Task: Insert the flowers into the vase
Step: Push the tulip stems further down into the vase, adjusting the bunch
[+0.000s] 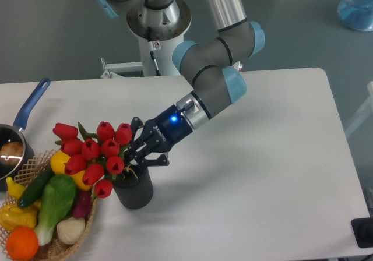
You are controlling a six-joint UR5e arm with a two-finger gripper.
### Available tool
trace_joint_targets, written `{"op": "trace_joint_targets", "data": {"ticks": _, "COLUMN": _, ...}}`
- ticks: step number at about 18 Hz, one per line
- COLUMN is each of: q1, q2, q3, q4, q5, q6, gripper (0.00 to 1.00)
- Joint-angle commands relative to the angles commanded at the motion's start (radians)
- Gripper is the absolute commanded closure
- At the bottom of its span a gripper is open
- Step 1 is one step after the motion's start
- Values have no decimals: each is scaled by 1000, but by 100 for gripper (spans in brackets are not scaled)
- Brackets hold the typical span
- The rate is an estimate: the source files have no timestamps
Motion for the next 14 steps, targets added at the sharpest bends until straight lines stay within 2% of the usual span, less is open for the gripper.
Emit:
{"op": "trace_joint_targets", "data": {"ticks": 5, "q1": 2, "q2": -3, "q3": -3, "q4": 0, "q5": 0, "q6": 12, "gripper": 85}}
{"op": "trace_joint_targets", "data": {"ticks": 14, "q1": 5, "q2": -9, "q3": -14, "q4": 0, "q5": -2, "q6": 61, "gripper": 77}}
